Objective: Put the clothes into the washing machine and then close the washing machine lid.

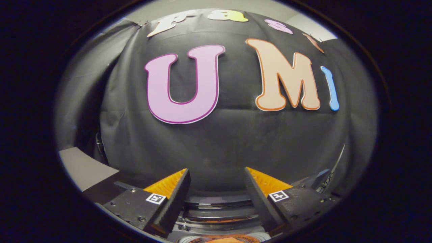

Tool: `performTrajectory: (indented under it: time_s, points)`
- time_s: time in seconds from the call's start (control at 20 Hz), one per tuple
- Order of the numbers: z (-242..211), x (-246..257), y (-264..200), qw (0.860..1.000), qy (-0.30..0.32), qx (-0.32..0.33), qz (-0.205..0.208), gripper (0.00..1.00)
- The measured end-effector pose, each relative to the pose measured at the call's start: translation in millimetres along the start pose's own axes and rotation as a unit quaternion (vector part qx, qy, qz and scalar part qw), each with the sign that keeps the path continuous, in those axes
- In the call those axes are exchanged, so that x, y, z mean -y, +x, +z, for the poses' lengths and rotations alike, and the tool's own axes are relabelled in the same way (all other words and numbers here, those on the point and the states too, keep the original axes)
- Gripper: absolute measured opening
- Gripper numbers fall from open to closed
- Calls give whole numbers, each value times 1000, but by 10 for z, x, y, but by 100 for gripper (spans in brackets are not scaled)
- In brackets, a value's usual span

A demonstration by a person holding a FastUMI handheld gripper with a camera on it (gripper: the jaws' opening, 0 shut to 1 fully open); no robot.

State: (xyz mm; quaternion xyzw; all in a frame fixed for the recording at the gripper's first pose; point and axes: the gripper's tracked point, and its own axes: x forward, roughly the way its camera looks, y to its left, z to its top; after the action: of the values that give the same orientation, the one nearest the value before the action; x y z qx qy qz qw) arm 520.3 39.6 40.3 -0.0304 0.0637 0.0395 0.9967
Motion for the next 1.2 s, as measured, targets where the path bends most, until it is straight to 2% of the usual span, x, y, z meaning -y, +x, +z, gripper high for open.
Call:
performTrajectory:
  time_s: [0.25,0.55,1.2]
  points:
    - [-76,9,-413,999,1,36,-5,95]
    - [-214,34,-798,999,2,47,-21,95]
    - [-269,43,-1032,998,-3,55,-27,95]
